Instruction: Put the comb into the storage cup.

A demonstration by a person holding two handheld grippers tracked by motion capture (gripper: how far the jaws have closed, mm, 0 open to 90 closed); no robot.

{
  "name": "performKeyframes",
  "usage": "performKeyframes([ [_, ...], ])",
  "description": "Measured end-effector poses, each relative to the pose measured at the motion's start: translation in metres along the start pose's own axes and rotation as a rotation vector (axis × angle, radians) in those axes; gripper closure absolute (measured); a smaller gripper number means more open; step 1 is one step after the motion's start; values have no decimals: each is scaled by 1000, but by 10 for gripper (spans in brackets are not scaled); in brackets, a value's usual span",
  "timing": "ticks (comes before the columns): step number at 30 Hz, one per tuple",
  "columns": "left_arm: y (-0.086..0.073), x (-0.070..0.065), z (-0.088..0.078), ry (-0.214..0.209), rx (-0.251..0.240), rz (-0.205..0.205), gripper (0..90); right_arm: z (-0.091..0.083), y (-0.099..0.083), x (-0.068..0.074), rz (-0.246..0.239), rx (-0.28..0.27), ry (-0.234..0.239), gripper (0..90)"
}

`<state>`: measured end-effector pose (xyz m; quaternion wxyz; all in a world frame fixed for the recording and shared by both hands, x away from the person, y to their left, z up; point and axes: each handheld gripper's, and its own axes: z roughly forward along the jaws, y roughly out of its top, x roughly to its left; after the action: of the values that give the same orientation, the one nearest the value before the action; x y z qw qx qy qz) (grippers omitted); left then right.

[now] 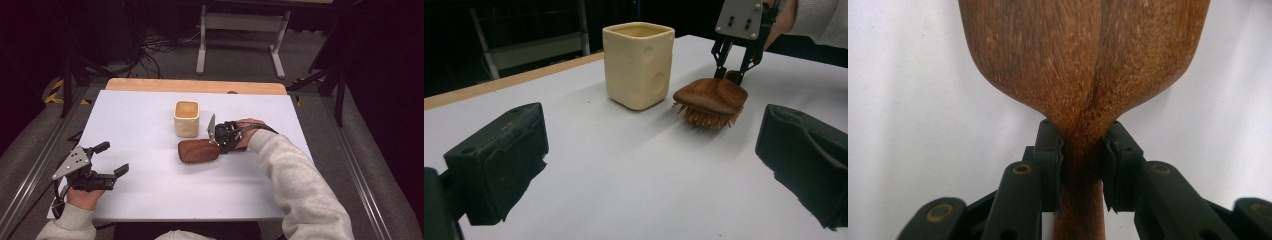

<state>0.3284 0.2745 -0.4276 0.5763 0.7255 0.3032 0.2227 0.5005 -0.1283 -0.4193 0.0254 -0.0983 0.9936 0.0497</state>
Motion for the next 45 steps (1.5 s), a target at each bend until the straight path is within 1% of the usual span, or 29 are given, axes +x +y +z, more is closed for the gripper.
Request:
performKeyframes([
  [11,0,0,0,0,1,-1,14,-1,0,2,4,4,-6,730],
  [13,0,0,0,-1,3,-1,14,-1,0,2,13,3,-4,731],
  [15,0,0,0,1,2,-2,14,-3,1,3,34,14,-2,731],
  [17,0,1,0,1,3,-1,14,-3,1,2,28,5,-8,732],
  [19,0,0,0,2,3,-1,14,-4,0,3,39,-2,-3,732],
  [20,0,1,0,0,4,-1,14,-5,0,4,52,2,-3,733],
  [24,0,1,0,-1,4,0,14,-8,-2,4,66,-17,-13,734],
  [26,-1,1,0,0,5,-2,14,-11,-3,6,99,-30,-11,734],
  [27,-1,0,0,0,5,-2,14,-12,-4,5,91,-45,-10,735],
  [29,-1,0,0,0,2,-3,14,-14,-5,5,104,-60,-20,735],
  [31,-1,0,0,0,2,-3,14,-16,-6,5,105,-69,-18,735],
  [33,-1,0,0,1,5,-3,14,-18,-6,6,123,-86,-20,735],
  [35,-1,0,0,2,5,-2,14,-19,-6,6,122,-89,-21,735],
  [37,-1,1,0,2,6,-2,14,-22,-7,6,132,-120,-16,735],
  [38,-1,1,0,3,7,-2,15,-23,-7,6,136,-129,-24,735],
  [39,-1,1,0,2,6,-3,14,-23,-6,7,144,-138,-21,735],
  [41,-1,1,0,3,4,-4,14,-25,-6,7,138,-148,-20,735],
  [43,-1,1,0,3,5,-3,14,-26,-5,8,145,-161,-30,735],
  [45,-1,1,0,3,5,-1,14,-27,-5,9,140,-185,-37,736],
])
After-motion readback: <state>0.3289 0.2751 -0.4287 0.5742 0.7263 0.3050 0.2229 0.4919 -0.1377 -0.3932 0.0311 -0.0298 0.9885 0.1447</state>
